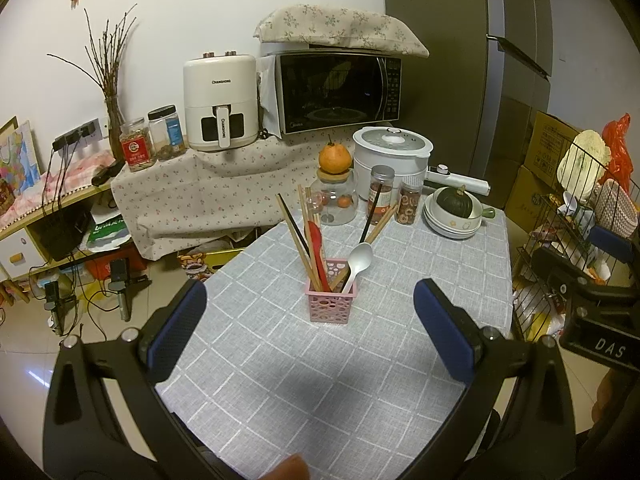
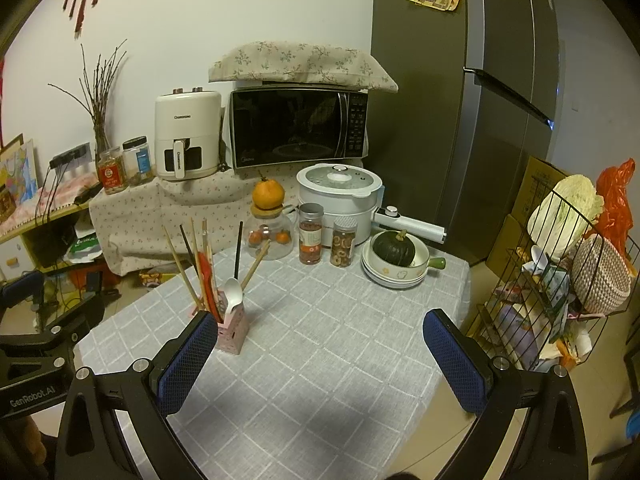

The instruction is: Organize utensils

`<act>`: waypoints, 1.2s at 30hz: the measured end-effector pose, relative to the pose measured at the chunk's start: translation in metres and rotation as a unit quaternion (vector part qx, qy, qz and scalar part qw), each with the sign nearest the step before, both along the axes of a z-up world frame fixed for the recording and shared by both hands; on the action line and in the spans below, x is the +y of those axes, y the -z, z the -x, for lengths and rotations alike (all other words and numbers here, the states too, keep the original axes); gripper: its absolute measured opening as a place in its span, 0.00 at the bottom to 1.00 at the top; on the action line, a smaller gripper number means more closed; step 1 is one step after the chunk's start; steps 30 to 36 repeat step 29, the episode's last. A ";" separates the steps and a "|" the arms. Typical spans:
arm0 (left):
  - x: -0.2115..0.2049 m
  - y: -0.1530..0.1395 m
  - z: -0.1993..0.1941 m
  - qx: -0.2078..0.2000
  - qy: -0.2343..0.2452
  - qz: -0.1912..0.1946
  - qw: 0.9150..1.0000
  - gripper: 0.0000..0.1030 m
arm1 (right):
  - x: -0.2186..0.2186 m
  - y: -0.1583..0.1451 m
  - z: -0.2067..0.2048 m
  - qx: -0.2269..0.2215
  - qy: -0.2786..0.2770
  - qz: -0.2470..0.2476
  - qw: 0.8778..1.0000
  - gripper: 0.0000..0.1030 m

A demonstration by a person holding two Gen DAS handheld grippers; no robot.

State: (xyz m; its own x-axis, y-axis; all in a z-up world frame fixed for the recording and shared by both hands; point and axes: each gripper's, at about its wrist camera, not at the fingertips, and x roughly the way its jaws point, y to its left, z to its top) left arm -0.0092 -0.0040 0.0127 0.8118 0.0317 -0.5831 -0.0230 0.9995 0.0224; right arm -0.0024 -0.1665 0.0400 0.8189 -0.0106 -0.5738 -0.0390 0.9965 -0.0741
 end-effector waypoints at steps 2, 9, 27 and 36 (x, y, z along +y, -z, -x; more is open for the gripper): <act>0.000 0.000 0.001 0.000 0.000 -0.001 1.000 1.00 | 0.000 0.000 0.001 0.000 0.001 -0.001 1.000 1.00; -0.001 0.000 0.000 0.003 0.002 0.000 1.000 1.00 | 0.000 0.000 0.000 0.000 -0.001 0.000 1.000 1.00; 0.003 0.009 -0.005 0.022 0.018 0.004 1.000 1.00 | -0.003 -0.002 -0.002 0.003 0.005 0.001 1.000 1.00; 0.002 0.012 -0.007 0.026 0.024 0.006 0.999 1.00 | -0.005 -0.001 -0.003 0.005 0.006 0.002 1.000 1.00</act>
